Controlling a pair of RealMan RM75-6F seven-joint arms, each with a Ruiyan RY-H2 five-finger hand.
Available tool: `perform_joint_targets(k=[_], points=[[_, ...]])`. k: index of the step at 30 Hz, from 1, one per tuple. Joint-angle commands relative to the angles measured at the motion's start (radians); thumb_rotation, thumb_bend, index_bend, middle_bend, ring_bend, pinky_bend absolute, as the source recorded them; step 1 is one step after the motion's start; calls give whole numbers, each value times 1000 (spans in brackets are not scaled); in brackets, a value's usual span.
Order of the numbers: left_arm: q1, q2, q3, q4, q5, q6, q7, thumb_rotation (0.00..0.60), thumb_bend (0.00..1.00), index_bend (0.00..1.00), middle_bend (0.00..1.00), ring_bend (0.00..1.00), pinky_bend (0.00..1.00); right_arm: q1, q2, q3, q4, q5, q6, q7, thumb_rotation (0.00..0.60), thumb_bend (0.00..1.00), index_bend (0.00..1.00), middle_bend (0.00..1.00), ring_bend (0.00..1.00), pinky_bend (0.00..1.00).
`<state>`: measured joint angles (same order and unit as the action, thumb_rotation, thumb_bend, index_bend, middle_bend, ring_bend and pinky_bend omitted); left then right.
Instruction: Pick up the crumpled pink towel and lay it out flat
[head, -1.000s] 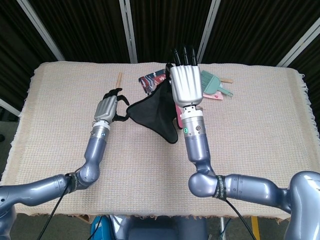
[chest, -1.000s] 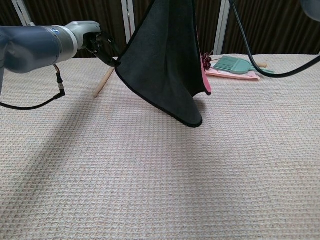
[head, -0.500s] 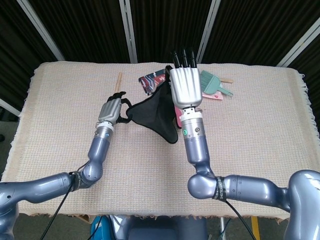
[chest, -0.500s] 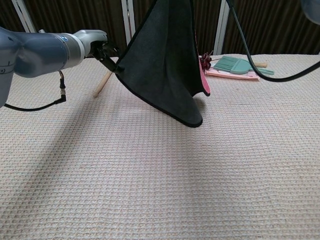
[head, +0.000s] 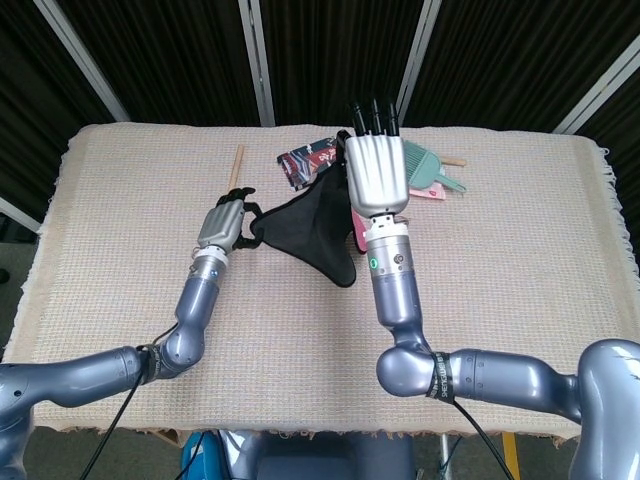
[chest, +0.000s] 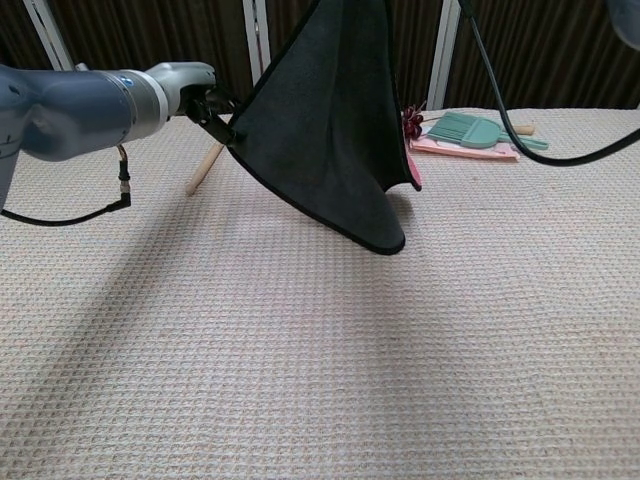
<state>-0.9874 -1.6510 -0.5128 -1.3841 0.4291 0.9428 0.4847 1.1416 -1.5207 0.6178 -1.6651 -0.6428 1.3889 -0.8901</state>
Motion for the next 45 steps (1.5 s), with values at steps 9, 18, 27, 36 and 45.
perform_joint_targets(k=[9,18,27,36,45], points=[[-34,89,-81,-86,80,72,-24,600,527,580,98,0,0,-56,40,-22,23,21,-7,56,600,561,619,175,17,0],[-170,39,-145,29,86,117,0,600,528,588,106,0,0,-58,33,-25,131,25,-46,117,600,561,619,175,17,0],[-319,-73,-151,280,166,103,-25,600,526,589,104,0,0,-25,-3,-13,331,-7,-125,225,600,562,619,175,17,0],[-374,-166,-117,430,305,137,-152,600,524,589,103,0,0,-68,15,-47,347,-61,-124,287,600,561,619,175,17,0],[-187,-133,9,144,307,239,-124,600,524,590,103,0,0,-202,86,-152,78,-75,-59,260,600,562,619,175,17,0]])
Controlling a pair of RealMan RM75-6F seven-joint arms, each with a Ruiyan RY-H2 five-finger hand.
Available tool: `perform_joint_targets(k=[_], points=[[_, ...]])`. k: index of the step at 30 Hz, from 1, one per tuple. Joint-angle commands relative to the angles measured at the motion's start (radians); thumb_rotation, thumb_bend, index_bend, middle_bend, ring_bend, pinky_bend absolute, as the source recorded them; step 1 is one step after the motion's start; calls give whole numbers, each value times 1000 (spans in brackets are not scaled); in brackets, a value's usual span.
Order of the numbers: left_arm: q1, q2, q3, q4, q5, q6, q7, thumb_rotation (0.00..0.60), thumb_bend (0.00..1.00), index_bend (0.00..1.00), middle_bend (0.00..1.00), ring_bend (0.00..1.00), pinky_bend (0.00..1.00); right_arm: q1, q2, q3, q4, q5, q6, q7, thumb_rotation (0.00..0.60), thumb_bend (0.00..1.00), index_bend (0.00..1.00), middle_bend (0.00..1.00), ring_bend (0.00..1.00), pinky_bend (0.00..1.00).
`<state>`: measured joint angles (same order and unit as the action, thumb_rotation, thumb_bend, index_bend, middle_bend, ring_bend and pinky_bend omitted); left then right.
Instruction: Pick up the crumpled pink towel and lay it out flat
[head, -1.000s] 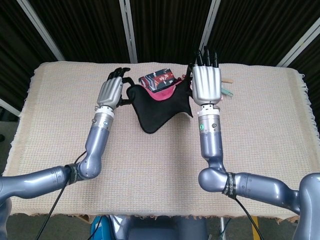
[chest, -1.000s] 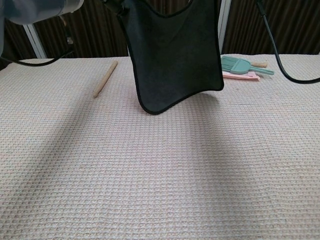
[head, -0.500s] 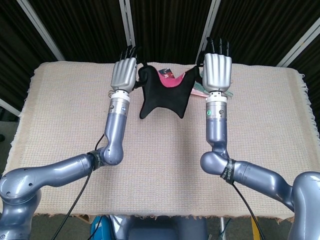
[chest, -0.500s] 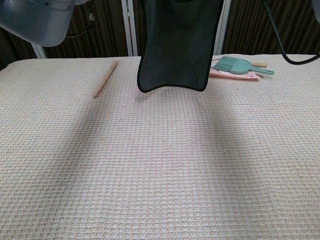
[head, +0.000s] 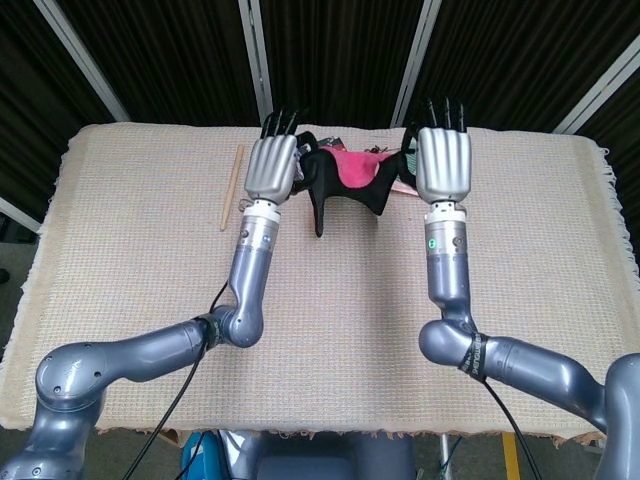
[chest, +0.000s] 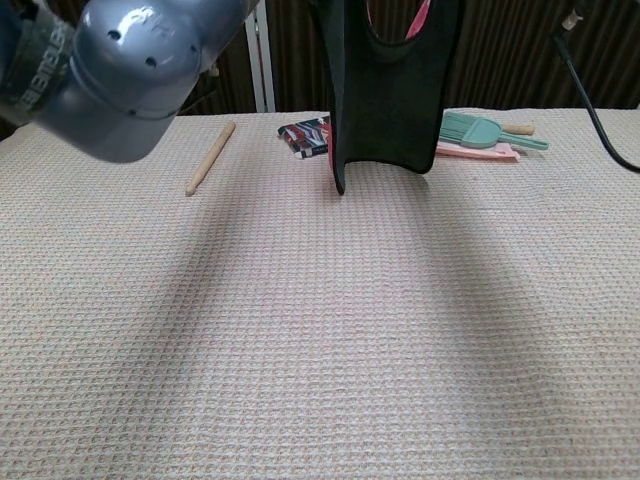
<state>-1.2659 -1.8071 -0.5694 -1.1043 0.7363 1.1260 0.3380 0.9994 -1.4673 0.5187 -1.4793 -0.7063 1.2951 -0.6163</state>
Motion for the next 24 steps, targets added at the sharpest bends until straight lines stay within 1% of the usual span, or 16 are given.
perform_joint_targets(k=[1,3,4,7,9,12,18,19,22,24], points=[[116,32,82,-180,-3,69,28,600,524,590,103,0,0,-72,37,-67,-139,-18,45,-16,600,562,619,175,17,0],[157,52,112,-258,2,93,37,600,524,590,103,0,0,-94,43,-95,-197,-38,65,-21,600,562,619,175,17,0],[169,57,124,-279,3,99,39,600,524,590,103,0,0,-101,43,-105,-214,-45,70,-22,600,562,619,175,17,0],[232,93,184,-385,22,136,56,600,524,591,103,0,0,-131,48,-160,-293,-75,106,-55,600,561,619,175,17,0],[260,115,207,-434,31,151,63,600,524,591,103,0,0,-144,49,-182,-330,-84,128,-78,600,561,619,175,17,0],[298,140,235,-497,42,168,65,600,525,592,103,0,0,-163,46,-209,-375,-95,154,-98,600,562,619,175,17,0],[378,183,312,-625,97,212,57,600,524,594,103,0,0,-211,44,-271,-451,-135,201,-115,600,562,619,175,17,0],[385,186,320,-634,103,216,56,600,524,594,103,0,0,-216,45,-277,-457,-139,205,-116,600,562,620,175,17,0],[427,203,372,-678,141,241,52,600,525,595,103,0,0,-247,46,-320,-483,-171,225,-116,600,562,619,175,17,0],[450,208,396,-693,163,254,47,600,524,595,103,0,0,-265,47,-341,-494,-192,236,-111,600,562,619,175,17,0]])
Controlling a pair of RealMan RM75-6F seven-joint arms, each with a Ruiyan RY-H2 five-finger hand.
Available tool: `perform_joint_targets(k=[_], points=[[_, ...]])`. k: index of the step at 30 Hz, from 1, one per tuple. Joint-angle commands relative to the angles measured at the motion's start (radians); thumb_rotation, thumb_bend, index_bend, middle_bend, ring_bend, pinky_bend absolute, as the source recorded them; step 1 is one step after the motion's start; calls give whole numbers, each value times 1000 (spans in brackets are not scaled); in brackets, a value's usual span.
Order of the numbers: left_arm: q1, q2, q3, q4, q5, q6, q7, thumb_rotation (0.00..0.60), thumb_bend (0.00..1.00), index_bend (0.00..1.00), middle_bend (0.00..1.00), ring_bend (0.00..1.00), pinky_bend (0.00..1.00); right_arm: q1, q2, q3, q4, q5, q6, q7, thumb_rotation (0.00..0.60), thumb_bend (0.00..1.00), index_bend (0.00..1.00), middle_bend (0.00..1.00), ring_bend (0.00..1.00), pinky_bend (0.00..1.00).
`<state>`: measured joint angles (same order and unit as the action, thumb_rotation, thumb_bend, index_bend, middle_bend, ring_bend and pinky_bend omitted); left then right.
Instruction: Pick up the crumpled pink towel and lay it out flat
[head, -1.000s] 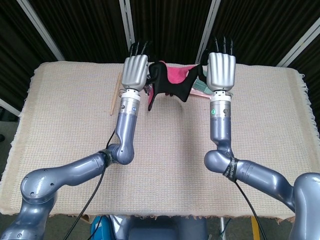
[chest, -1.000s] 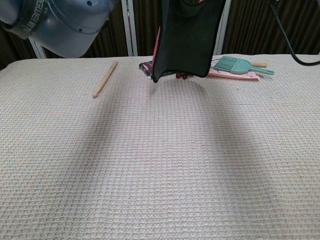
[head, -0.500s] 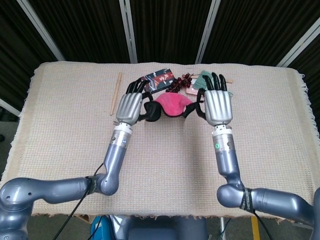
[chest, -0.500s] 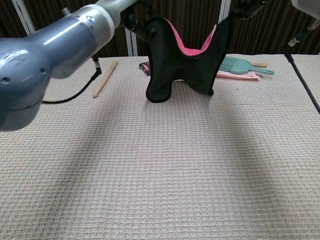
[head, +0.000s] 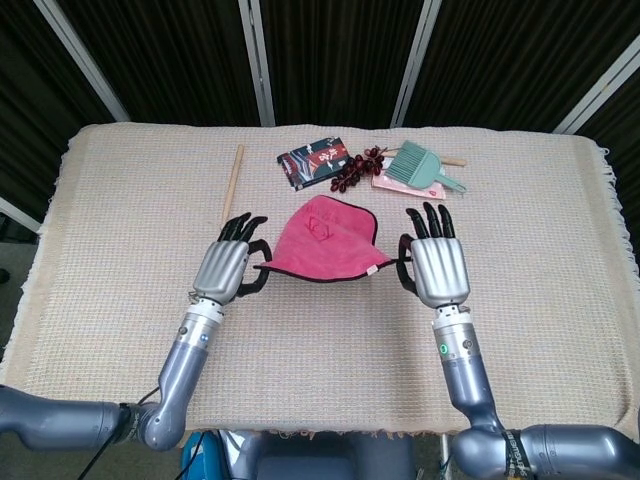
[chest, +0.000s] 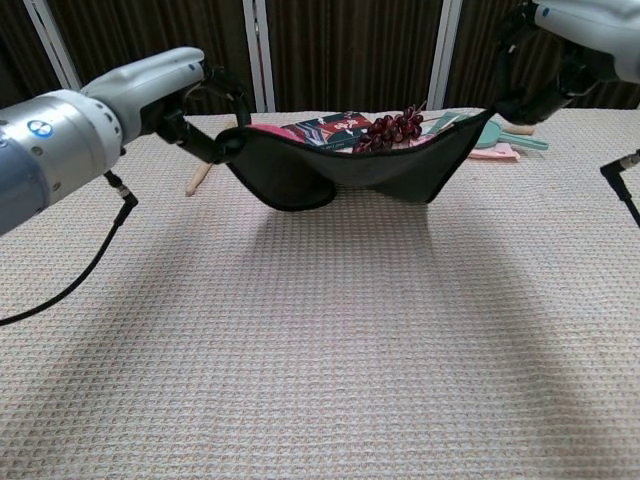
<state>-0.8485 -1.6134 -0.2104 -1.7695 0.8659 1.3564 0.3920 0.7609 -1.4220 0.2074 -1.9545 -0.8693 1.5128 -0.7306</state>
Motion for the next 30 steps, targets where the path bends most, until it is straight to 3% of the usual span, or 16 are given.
perform_joint_targets(k=[1,20,30], points=[[43,16,47,-34,41,28,-10,600,524,596,103,0,0,-35,2,-39,-23,-39,23,6,600,562,619,175,17,0],[207,7,228,-123,279,106,-31,600,525,597,103,0,0,-202,20,-207,-91,-253,112,37,600,562,623,175,17,0],[261,0,258,-107,344,105,-40,600,525,598,103,0,0,-258,36,-228,-95,-314,121,48,600,562,633,175,17,0]])
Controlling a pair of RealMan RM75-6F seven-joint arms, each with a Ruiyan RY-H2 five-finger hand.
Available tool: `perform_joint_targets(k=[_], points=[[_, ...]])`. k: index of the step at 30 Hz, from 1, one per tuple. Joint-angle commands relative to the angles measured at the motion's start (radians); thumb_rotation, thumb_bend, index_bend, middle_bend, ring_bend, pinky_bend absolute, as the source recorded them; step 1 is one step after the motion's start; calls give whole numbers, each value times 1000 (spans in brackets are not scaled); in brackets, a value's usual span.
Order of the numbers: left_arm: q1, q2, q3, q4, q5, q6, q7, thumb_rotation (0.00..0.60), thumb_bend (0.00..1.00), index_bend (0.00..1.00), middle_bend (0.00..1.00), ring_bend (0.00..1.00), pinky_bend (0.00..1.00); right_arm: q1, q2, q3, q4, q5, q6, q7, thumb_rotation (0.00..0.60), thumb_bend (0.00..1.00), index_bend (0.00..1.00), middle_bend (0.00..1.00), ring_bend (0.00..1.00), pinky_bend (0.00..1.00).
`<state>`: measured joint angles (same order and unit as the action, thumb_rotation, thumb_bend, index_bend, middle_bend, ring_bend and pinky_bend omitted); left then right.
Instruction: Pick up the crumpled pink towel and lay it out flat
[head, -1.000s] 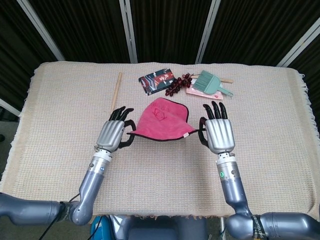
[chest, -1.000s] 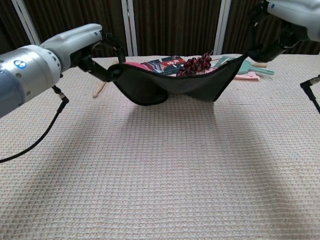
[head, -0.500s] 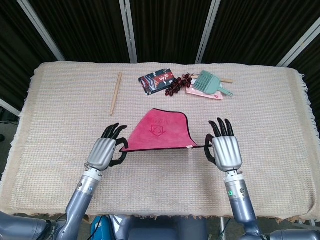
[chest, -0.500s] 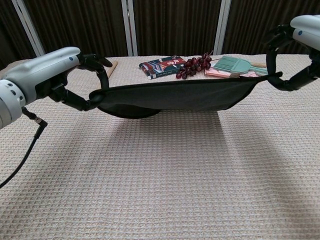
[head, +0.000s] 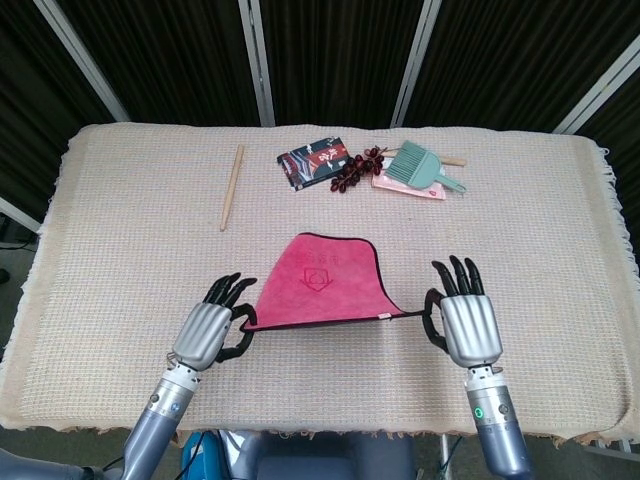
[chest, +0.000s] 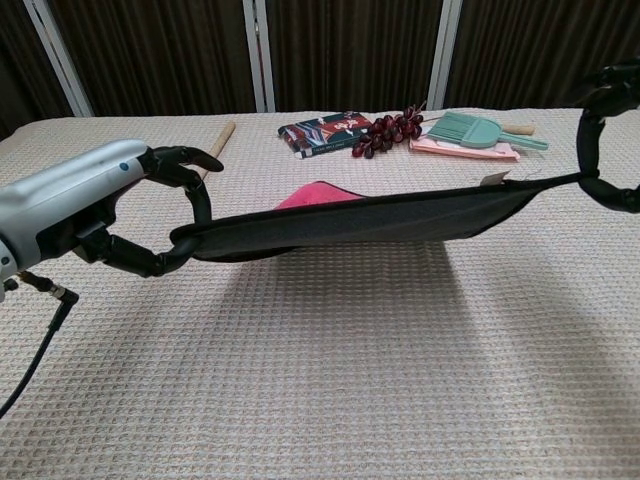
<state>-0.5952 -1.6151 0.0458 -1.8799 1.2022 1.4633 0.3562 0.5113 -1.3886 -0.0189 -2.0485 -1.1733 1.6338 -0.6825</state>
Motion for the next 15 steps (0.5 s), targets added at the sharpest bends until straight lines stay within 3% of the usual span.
perform_joint_targets(k=[1,15], points=[[11,2,2,4,12,-4,-6,600,525,598,103,0,0,-12,3,-3,-2,-16,-1,0,600,562,633,175,17,0],[66,-11,36,-12,107,-16,1,600,525,598,103,0,0,-75,-4,-40,-22,-109,-1,-32,600,561,633,175,17,0]])
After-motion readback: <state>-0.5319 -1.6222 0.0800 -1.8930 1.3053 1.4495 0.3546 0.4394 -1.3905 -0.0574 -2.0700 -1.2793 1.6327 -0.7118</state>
